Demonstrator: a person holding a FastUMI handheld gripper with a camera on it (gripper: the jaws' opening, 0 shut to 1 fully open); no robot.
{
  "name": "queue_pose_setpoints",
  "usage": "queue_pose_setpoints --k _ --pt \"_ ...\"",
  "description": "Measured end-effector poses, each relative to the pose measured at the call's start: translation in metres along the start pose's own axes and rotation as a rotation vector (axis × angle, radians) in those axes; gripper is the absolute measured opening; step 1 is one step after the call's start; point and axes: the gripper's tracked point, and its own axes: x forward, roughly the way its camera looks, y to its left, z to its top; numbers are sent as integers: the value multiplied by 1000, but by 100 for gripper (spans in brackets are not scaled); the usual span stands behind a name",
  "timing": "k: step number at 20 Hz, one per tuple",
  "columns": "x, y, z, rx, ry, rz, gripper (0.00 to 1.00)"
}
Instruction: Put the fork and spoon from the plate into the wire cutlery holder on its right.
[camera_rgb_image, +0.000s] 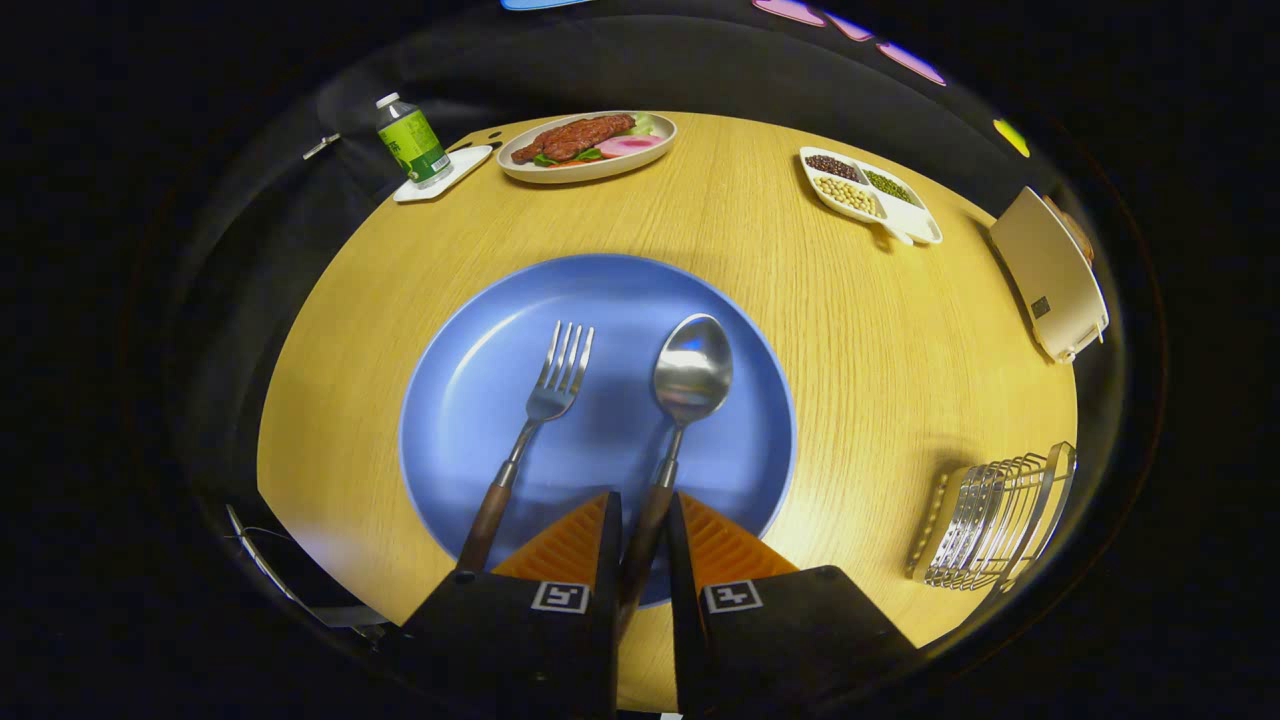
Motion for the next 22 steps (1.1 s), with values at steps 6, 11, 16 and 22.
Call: queue_pose_setpoints --k 6,11,16,22 --pt "-15 6 1 5 8 163 9" --pt "-65 -2 -7 -29 0 237 7" --pt "-120 -49 -15 -65 -12 218 7" --pt "-165 -134 -32 -107 64 119 7"
